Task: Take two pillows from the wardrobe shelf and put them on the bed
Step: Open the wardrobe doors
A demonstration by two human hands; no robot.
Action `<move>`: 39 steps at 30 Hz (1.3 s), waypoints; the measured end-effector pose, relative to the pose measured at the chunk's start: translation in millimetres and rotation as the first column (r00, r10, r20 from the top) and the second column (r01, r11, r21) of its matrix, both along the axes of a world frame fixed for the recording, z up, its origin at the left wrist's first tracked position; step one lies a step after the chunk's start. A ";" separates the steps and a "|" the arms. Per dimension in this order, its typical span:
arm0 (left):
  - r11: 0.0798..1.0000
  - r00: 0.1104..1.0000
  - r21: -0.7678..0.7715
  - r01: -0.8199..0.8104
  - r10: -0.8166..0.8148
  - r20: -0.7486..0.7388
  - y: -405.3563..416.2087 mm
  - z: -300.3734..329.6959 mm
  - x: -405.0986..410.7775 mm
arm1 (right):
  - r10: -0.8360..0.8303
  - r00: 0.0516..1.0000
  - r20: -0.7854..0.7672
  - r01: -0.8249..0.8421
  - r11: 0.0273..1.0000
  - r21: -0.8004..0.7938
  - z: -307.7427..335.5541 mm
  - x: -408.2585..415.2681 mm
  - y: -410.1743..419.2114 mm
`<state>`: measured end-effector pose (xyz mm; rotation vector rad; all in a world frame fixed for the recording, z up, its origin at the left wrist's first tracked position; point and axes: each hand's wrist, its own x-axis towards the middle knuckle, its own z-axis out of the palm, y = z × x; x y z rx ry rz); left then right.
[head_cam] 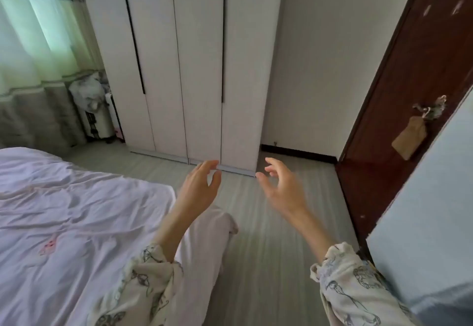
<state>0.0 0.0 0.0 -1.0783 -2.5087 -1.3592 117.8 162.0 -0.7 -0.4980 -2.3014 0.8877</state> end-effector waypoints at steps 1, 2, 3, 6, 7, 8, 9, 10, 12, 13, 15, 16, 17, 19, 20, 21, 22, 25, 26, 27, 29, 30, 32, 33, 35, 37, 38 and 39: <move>1.000 1.000 0.015 -0.003 0.002 0.016 7.2 -2.7 -11.8 | -0.006 1.000 -0.024 0.005 1.000 -0.018 -1.4 -10.3 6.7; 1.000 1.000 0.021 0.001 -0.002 0.028 14.3 -3.8 -24.9 | -0.011 0.999 -0.035 0.010 0.999 -0.042 -2.6 -22.2 14.9; 1.000 1.000 0.019 0.006 -0.007 0.026 22.5 -4.9 -39.6 | -0.017 0.999 -0.044 0.014 0.998 -0.056 -3.6 -34.8 24.2; 1.000 0.999 -0.012 0.023 -0.023 0.036 44.4 -3.2 -82.5 | -0.029 0.999 -0.018 0.027 0.994 -0.108 -3.5 -72.4 49.7; 1.000 0.999 -0.009 0.027 -0.027 0.030 52.3 -2.1 -98.3 | -0.035 0.999 -0.024 0.032 0.994 -0.107 -3.4 -86.2 59.7; 1.000 0.999 -0.008 0.028 -0.028 0.024 60.1 0.0 -113.3 | -0.040 0.999 -0.025 0.037 0.994 -0.100 -2.5 -99.3 68.8; 0.999 0.999 -0.003 0.032 -0.032 0.025 69.2 -0.3 -128.5 | -0.043 0.999 -0.033 0.039 0.994 -0.103 -3.5 -112.7 78.5; 1.000 0.999 -0.005 0.031 -0.031 0.027 78.1 -1.1 -141.7 | -0.043 0.999 -0.031 0.040 0.994 -0.104 -4.5 -125.1 87.4; 0.999 0.999 -0.012 0.035 -0.035 0.041 95.6 -6.0 -162.8 | -0.028 1.000 -0.015 0.026 0.994 -0.108 -9.1 -147.2 103.7; 0.999 0.998 -0.022 0.041 -0.039 0.051 104.7 -10.6 -172.8 | -0.022 1.000 -0.004 0.021 0.994 -0.107 -12.3 -157.9 112.4; 0.998 0.997 -0.047 0.041 -0.038 0.069 125.1 -19.0 -193.8 | -0.027 1.000 0.015 0.029 0.994 -0.106 -17.3 -180.7 132.1; 0.998 0.997 -0.056 0.037 -0.032 0.076 136.7 -22.0 -204.8 | -0.028 0.999 0.016 0.029 0.993 -0.112 -18.8 -192.8 143.1; 0.998 0.996 -0.056 0.036 -0.031 0.084 147.9 -25.0 -215.6 | -0.023 1.000 0.012 0.024 0.992 -0.126 -20.3 -204.8 154.2; 0.997 0.995 -0.065 0.033 -0.026 0.099 172.8 -29.5 -237.5 | -0.007 1.000 0.014 0.009 0.990 -0.139 -22.4 -229.9 179.5; 0.997 0.994 -0.066 0.030 -0.023 0.110 186.2 -30.3 -248.7 | 0.005 1.000 0.017 -0.003 0.990 -0.139 -22.5 -243.2 193.6; 0.998 0.993 -0.062 0.025 -0.018 0.120 200.7 -30.8 -261.3 | 0.016 1.000 0.020 -0.013 0.991 -0.135 -21.7 -257.5 208.9; 0.998 0.992 -0.054 0.017 -0.010 0.123 216.1 -30.5 -274.1 | 0.026 0.999 0.022 -0.023 0.992 -0.127 -20.2 -272.2 225.5; 0.999 0.993 -0.024 -0.026 0.029 0.117 265.6 -27.8 -314.7 | 0.074 0.997 0.022 -0.071 0.991 -0.113 -13.6 -319.5 279.2; 0.999 0.992 -0.018 -0.042 0.044 0.119 282.3 -25.5 -327.8 | 0.092 0.995 0.024 -0.089 0.991 -0.104 -9.6 -335.8 296.4; 0.998 0.991 -0.016 -0.053 0.055 0.118 298.6 -23.6 -340.9 | 0.109 0.994 0.023 -0.106 0.990 -0.091 -5.7 -351.9 312.8; 0.997 0.990 -0.016 -0.072 0.073 0.121 327.6 -19.6 -366.2 | 0.137 0.990 0.019 -0.136 0.988 -0.069 1.7 -383.5 343.0; 0.997 0.989 -0.010 -0.081 0.082 0.121 339.9 -17.5 -378.4 | 0.152 0.988 0.017 -0.151 0.987 -0.058 5.0 -398.9 357.0; 0.995 0.988 -0.008 -0.100 0.100 0.114 359.8 -14.2 -403.1 | 0.177 0.984 0.022 -0.176 0.983 -0.049 10.3 -429.2 381.2; 0.994 0.987 -0.015 -0.112 0.113 0.111 367.8 -12.6 -416.4 | 0.190 0.981 0.028 -0.188 0.981 -0.048 12.0 -444.2 391.1; 0.989 0.982 -0.024 -0.149 0.150 0.110 380.4 -8.9 -444.5 | 0.225 0.974 0.038 -0.224 0.974 -0.036 13.1 -474.5 407.2; 0.981 0.976 -0.018 -0.191 0.192 0.104 390.2 -6.1 -473.2 | 0.264 0.964 0.043 -0.263 0.964 -0.027 13.2 -506.6 421.6; 0.978 0.972 -0.014 -0.210 0.211 0.102 394.1 -5.8 -487.2 | 0.283 0.958 0.042 -0.282 0.959 -0.029 13.1 -524.0 427.9; 0.974 0.968 -0.012 -0.227 0.227 0.103 397.0 -6.2 -500.7 | 0.300 0.953 0.042 -0.298 0.954 -0.033 12.9 -541.7 433.2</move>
